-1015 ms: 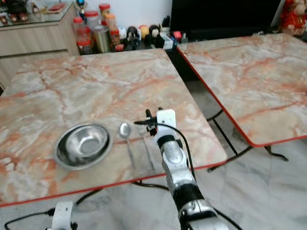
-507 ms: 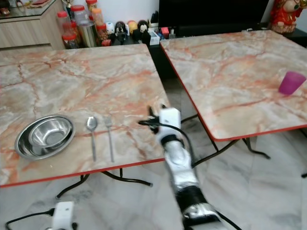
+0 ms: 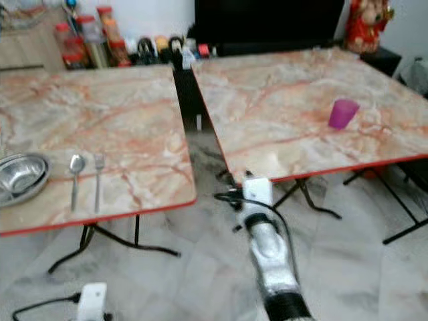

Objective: Setting the table

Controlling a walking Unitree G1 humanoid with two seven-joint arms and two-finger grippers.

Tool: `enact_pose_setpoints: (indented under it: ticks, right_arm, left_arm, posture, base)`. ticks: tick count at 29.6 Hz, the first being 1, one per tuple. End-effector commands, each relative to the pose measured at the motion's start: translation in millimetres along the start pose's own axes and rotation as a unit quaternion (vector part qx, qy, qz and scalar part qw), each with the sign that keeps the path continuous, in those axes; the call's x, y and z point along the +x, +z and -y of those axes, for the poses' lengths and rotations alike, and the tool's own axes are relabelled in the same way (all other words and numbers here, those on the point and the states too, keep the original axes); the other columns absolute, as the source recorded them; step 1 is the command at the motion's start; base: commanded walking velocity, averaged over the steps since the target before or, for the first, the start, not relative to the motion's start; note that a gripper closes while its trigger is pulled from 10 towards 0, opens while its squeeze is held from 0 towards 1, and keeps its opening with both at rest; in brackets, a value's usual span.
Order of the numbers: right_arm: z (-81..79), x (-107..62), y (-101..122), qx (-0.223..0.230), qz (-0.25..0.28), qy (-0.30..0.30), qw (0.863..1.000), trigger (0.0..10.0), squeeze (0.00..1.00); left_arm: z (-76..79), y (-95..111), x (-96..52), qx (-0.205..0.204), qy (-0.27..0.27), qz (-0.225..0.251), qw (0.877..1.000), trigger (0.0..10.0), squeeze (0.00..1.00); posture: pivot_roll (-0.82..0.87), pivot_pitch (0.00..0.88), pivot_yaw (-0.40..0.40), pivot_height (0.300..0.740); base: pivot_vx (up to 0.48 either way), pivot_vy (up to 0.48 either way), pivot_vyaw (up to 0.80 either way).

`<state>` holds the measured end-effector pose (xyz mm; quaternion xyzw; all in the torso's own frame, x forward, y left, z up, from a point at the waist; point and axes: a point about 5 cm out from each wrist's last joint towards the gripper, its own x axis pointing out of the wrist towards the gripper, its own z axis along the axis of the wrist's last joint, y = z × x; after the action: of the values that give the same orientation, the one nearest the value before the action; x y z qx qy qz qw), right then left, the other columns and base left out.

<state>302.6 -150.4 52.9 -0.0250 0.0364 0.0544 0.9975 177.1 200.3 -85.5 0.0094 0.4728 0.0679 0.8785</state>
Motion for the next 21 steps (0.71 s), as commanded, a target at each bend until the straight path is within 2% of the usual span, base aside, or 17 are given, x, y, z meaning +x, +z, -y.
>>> enact_pose_setpoints:
  ticks: [1, 5, 8, 11, 14, 15, 18, 21]
  right_arm:
    - [-5.3, -3.3, -14, 0.009, -0.036, 0.006, 0.999, 10.0, 0.0]
    - [0.2, -20.1, -57, 0.007, -0.151, 0.004, 0.989, 10.0, 0.0]
    - [2.3, -31.5, -75, 0.018, -0.206, -0.002, 0.978, 10.0, 0.0]
    - [3.6, -53.4, -102, 0.017, -0.292, -0.002, 0.956, 10.0, 0.0]
    - [4.2, -72.9, -120, 0.014, -0.346, 0.002, 0.938, 10.0, 0.0]
    - [5.7, -88.5, -132, 0.008, -0.385, -0.001, 0.923, 10.0, 0.0]
    - [9.0, -103.1, -142, 0.012, -0.416, -0.02, 0.909, 10.0, 0.0]
    - [10.5, -111.2, -147, 0.022, -0.428, -0.038, 0.903, 10.0, 0.0]
  left_arm:
    - [-6.9, 1, -0.1, 0.008, 0.007, -0.002, 1.0, 10.0, 0.0]
    - [-6.6, 1, 0.1, 0.011, 0.008, -0.001, 1.0, 10.0, 0.0]
    - [-6.4, 2, 0.2, 0.007, 0.008, -0.001, 1.0, 10.0, 0.0]
    - [-6.4, 6, 0.4, 0.005, 0.005, 0.012, 1.0, 10.0, 0.0]
    - [-8.3, 8, 0.4, -0.008, 0.01, 0.021, 1.0, 10.0, 0.0]
    - [-8.6, 9, 0.4, -0.007, 0.008, 0.022, 1.0, 10.0, 0.0]
    - [-9.8, 11, 0.4, -0.006, 0.012, 0.029, 0.999, 10.0, 0.0]
    - [-10.7, 12, 0.4, -0.006, 0.014, 0.033, 0.999, 10.0, 0.0]
  posture:
    - [-0.05, 0.025, 0.001, 0.74]
    - [-0.05, 0.016, 0.001, 0.74]
    - [-0.05, 0.008, 0.001, 0.74]
    - [-0.04, 0.0, 0.003, 0.74]
    - [-0.04, 0.0, 0.003, 0.74]
    - [-0.04, 0.0, 0.001, 0.74]
    - [-0.04, 0.0, 0.001, 0.74]
    - [-0.04, 0.0, 0.003, 0.74]
  base:
    - [0.0, -0.465, 0.0]
    - [0.0, -0.377, 0.0]
    - [0.0, 0.0, 0.0]
    - [0.0, 0.0, 0.0]
    - [0.0, 0.0, 0.0]
    - [0.0, 0.0, 0.0]
    - [0.0, 0.0, 0.0]
    - [0.119, 0.0, 0.0]
